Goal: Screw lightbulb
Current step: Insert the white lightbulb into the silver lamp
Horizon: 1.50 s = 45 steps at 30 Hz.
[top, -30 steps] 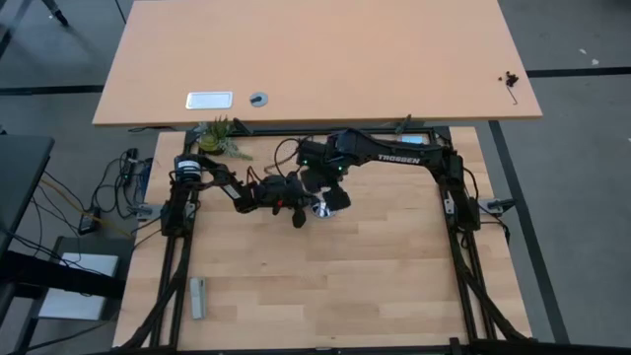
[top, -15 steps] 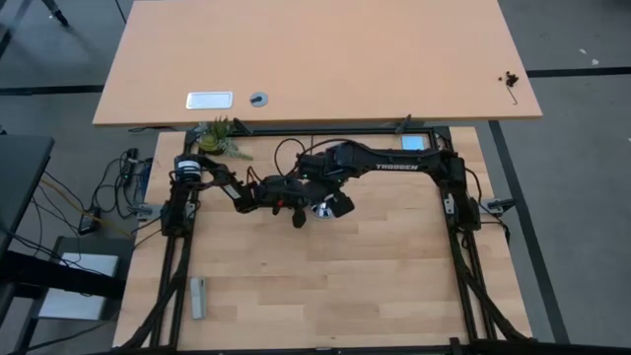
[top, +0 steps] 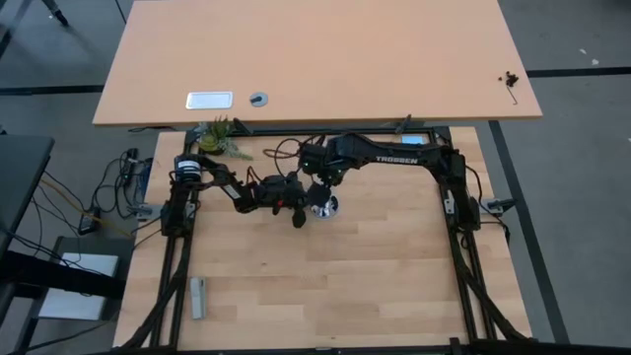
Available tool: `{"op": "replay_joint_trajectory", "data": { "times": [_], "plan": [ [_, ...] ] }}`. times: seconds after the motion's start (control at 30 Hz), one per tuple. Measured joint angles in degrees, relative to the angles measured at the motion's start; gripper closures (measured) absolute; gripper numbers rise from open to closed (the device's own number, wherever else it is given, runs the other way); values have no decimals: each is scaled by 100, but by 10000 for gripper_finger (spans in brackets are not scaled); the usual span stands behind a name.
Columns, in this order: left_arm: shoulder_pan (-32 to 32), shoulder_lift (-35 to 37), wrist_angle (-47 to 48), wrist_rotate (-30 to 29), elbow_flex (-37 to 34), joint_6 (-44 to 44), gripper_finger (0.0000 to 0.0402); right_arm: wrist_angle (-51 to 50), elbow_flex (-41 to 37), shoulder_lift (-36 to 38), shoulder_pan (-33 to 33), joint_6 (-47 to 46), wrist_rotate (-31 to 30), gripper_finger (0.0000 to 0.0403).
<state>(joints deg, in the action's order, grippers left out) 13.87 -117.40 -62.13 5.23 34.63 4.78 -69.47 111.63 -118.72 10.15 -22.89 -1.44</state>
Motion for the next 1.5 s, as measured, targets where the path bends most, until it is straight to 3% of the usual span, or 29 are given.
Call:
{"op": "replay_joint_trajectory", "data": {
  "times": [0.2, 0.47, 0.67, 0.97, 1.33, 1.5],
  "plan": [
    [0, 0, 0, 2, 0, 0, 401, -7, 70, -18, 79, -84, 387, 125],
    [0, 2, 4, 2, -2, 0, 401, 55, 613, -63, -87, 2269, 262, 112],
    [0, 0, 4, 4, -2, 0, 401, 73, 815, -56, -163, 1875, 289, 130],
    [0, 0, 4, 2, -2, 0, 401, -731, 822, -44, -433, 3020, -190, 123],
    [0, 2, 4, 2, -2, 2, 401, -567, 556, -19, -445, 4772, -214, 119],
    [0, 2, 4, 2, -2, 2, 401, -294, 355, -10, -395, 4823, -197, 126]
  ]
}}
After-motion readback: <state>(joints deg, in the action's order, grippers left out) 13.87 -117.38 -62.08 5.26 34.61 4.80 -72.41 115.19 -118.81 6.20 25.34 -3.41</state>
